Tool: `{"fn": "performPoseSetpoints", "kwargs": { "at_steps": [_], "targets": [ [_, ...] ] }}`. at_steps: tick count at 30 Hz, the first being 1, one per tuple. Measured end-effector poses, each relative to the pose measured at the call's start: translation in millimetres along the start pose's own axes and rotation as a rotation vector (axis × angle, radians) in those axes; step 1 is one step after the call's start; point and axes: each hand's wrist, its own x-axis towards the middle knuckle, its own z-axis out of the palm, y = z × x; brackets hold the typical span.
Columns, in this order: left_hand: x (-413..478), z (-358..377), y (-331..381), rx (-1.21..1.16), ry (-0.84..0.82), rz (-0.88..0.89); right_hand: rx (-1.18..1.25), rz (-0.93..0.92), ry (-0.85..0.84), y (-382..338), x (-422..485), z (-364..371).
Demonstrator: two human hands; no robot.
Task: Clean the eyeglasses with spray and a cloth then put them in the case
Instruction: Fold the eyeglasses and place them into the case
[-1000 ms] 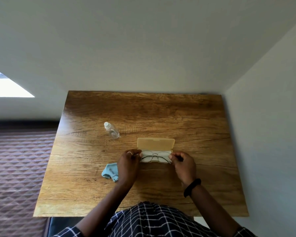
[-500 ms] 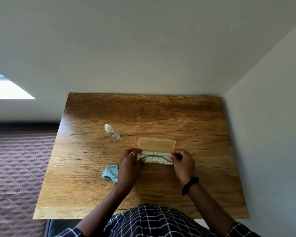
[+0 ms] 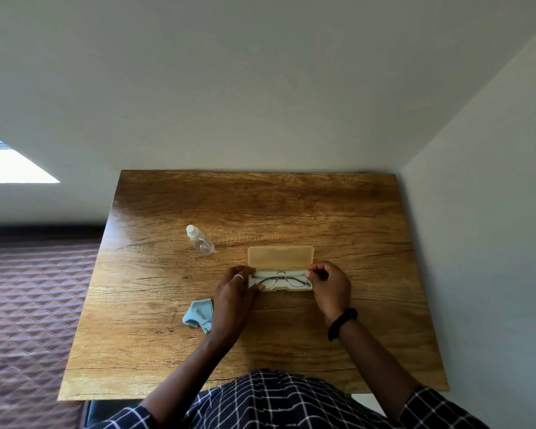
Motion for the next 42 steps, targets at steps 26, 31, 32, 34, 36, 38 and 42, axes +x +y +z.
{"fn": "performPoseSetpoints", "kwargs": {
  "at_steps": [26,31,32,34,36,38,42],
  "targets": [
    [6,-7,0,0.035,0.05,0.053,-0.03,-0.069,0.031,-12,2,-10],
    [8,-36,-10,0.002,0.193,-0.013,-0.064,-0.191,0.159,-14,2,-21],
    [8,-45,-16,-0.001,0.218,-0.025,-0.079,-0.24,0.179,-15,2,-22],
    [5,-61,-26,0.006,0.255,-0.049,-0.114,-0.352,0.213,-17,-1,-23],
    [0,-76,-36,0.016,0.278,-0.08,-0.141,-0.464,0.225,-20,-5,-20],
    [-7,-86,-45,0.025,0.29,-0.108,-0.163,-0.587,0.211,-25,-10,-15],
    [-23,-99,-58,0.082,0.27,-0.133,-0.227,-0.79,0.112,-37,-26,5]
  ]
}}
